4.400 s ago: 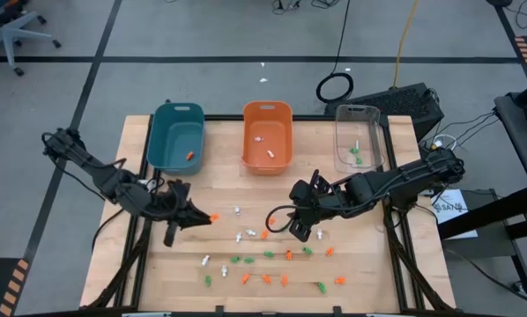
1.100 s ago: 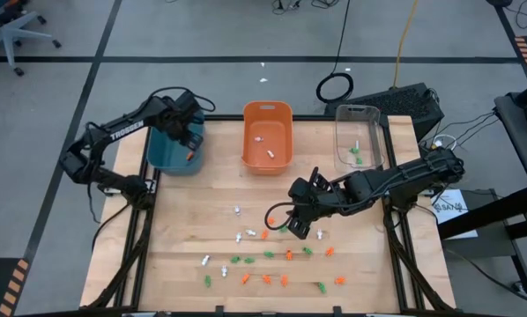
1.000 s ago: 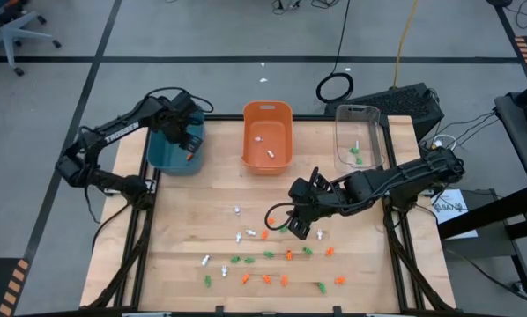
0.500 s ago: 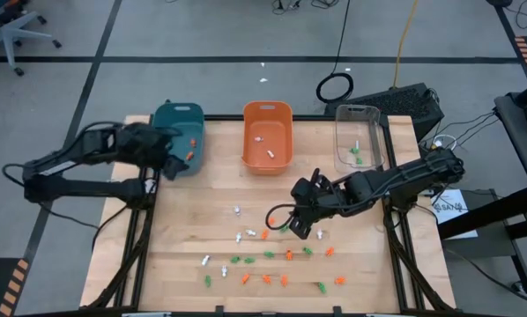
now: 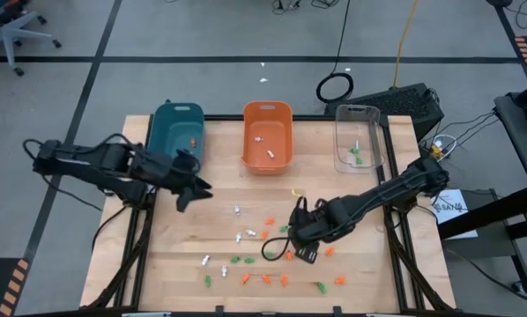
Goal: Sort Halloween decoration
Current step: Put the green skeleton toy into the transparent bin
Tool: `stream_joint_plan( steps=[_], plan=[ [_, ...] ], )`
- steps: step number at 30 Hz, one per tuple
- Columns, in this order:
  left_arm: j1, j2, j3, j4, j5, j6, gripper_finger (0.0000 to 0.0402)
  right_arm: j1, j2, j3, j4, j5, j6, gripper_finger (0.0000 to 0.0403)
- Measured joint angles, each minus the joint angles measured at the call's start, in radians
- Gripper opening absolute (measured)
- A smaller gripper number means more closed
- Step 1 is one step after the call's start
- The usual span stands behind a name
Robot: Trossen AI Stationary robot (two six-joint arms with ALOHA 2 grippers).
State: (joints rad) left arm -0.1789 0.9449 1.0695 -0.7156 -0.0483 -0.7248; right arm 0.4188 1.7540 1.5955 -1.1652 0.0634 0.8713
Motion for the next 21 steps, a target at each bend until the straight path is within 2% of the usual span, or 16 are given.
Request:
stream_joint_plan(
  steps=[7, 11, 14, 21],
  plan=[
    [-0.093, 0.113, -0.001, 0.019, -0.035, -0.023, 0.0169, 0.004, 0.076, -0.013, -0.002, -0.019, -0.119, 0.018],
    [-0.144, 0.129, -0.001, 0.022, -0.031, -0.071, 0.0169, -0.008, 0.077, -0.094, 0.033, -0.118, -0.109, 0.018],
    [-0.175, 0.128, -0.001, 0.027, -0.044, -0.079, 0.0169, -0.022, 0.071, -0.157, 0.106, -0.168, -0.088, 0.018],
    [-0.184, 0.128, -0.001, 0.03, -0.059, -0.107, 0.0169, -0.017, 0.071, -0.246, 0.331, -0.167, -0.039, 0.018]
  ],
)
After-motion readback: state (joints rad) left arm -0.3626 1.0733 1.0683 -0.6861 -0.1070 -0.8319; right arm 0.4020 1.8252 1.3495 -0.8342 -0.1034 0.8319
